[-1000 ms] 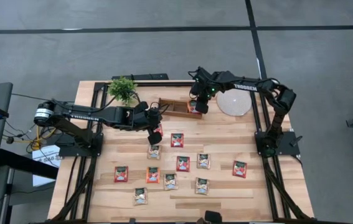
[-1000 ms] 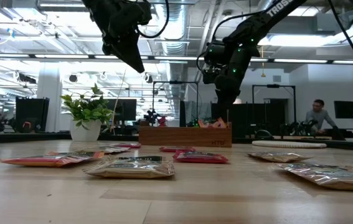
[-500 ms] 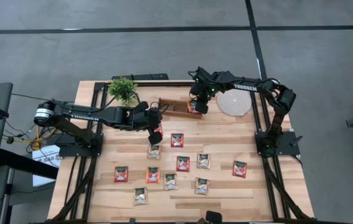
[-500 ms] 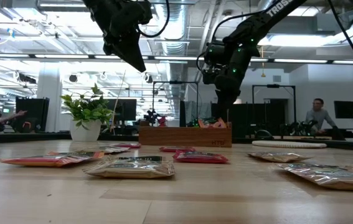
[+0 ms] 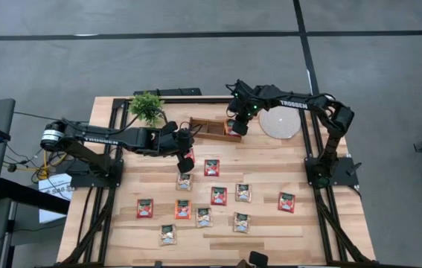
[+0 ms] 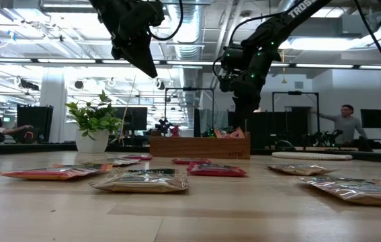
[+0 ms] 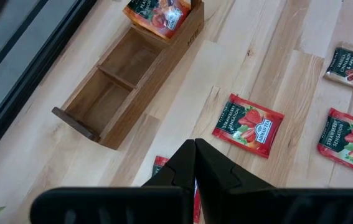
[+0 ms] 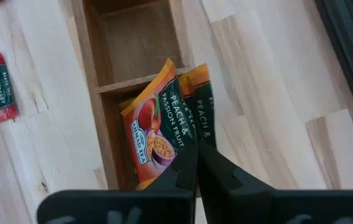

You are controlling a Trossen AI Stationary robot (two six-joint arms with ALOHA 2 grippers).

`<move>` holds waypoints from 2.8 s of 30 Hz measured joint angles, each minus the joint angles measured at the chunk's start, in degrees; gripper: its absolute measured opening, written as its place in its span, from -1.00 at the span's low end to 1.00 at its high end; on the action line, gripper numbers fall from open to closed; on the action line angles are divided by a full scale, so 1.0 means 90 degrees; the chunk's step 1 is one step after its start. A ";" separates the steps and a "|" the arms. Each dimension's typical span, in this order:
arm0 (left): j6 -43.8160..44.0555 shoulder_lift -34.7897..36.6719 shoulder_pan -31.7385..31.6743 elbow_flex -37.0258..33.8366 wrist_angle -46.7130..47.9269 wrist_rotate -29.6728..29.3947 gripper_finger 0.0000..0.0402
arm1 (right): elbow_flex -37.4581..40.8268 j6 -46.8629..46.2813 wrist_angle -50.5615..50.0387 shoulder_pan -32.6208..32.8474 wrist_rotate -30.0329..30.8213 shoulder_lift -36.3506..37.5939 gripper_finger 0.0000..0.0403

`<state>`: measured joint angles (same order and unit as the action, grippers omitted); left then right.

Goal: Pick & Place Tea
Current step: Put the orange tea bag into the right section of the wooden organizer

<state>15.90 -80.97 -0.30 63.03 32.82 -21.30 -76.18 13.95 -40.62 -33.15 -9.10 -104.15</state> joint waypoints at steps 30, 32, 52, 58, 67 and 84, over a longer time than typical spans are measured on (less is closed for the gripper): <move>-0.0243 0.0000 -0.0002 -0.0001 -0.0053 0.0001 -1.00 | 0.0357 -0.1021 0.0361 0.0371 0.0712 0.0678 -1.00; -0.0247 0.0000 -0.0002 -0.0001 -0.0056 0.0000 -1.00 | 0.0357 -0.1055 0.0426 0.0399 0.0780 0.0676 -1.00; -0.0384 0.0000 -0.0002 -0.0001 -0.0056 0.0000 -1.00 | 0.0357 -0.1391 0.0411 0.0863 0.1743 0.0669 -1.00; -0.0386 0.0000 -0.0002 -0.0001 -0.0053 0.0000 -1.00 | 0.0359 -0.1572 0.0288 0.0852 0.1971 0.0954 -1.00; -0.0386 0.0000 -0.0002 -0.0001 -0.0058 0.0000 -1.00 | 0.1285 -0.2243 0.0966 0.0970 0.2062 0.1748 -1.00; -0.0406 0.0000 -0.0002 -0.0001 -0.0074 0.0002 -1.00 | 0.2436 -0.2429 0.2274 0.1228 0.2215 0.2265 -1.00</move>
<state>12.25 -80.97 -0.32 63.02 32.15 -21.28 -54.26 -7.91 -20.16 -22.09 10.83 -83.77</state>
